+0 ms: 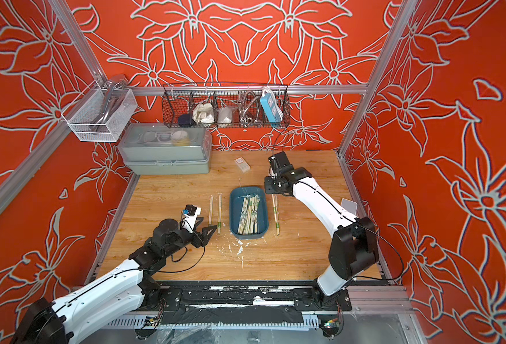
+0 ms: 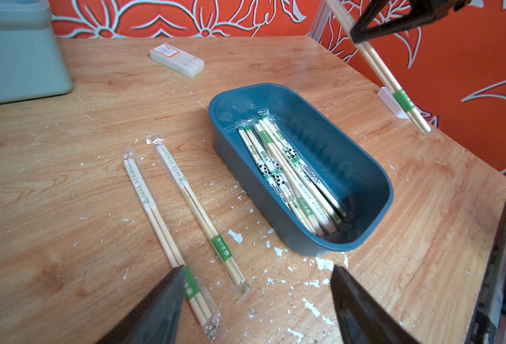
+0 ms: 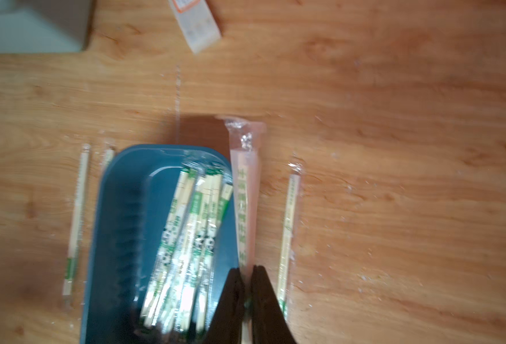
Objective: Take the paired disposable chopsticks out of the storage box
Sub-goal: Pick up the paired disposable chopsticks from the storage box, then place the paired disposable chopsticks at the center of the board.
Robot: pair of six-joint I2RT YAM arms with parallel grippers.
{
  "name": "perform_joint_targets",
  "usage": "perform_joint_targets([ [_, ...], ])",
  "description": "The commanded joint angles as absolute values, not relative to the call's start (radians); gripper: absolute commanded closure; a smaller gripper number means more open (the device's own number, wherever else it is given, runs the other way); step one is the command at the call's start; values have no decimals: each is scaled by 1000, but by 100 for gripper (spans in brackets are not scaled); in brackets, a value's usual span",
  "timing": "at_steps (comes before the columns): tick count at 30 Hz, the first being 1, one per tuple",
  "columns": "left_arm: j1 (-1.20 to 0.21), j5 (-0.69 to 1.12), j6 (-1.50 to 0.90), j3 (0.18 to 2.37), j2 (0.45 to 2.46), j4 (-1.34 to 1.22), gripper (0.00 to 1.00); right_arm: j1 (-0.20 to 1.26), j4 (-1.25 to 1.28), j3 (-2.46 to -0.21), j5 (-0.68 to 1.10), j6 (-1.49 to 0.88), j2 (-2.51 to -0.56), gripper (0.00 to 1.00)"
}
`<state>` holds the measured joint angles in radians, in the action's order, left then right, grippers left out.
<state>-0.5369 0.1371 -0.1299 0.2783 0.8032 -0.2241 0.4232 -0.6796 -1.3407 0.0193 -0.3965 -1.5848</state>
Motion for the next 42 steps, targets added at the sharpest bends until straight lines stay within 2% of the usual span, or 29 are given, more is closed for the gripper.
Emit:
perform_joint_targets([
  [1,-543,169,-112,272,804,-262,22,379,-660,-1251,30,-353,-1565,93],
  [7,-545,173,-100,279,789,-238,21,326,-590,-1144,37,-317,-1575,93],
  [19,-546,181,-77,277,820,-258,13,321,-511,-1111,20,-320,-1672,93],
  [42,-552,172,-71,292,874,-264,11,311,-492,-1140,-37,-334,-1801,92],
])
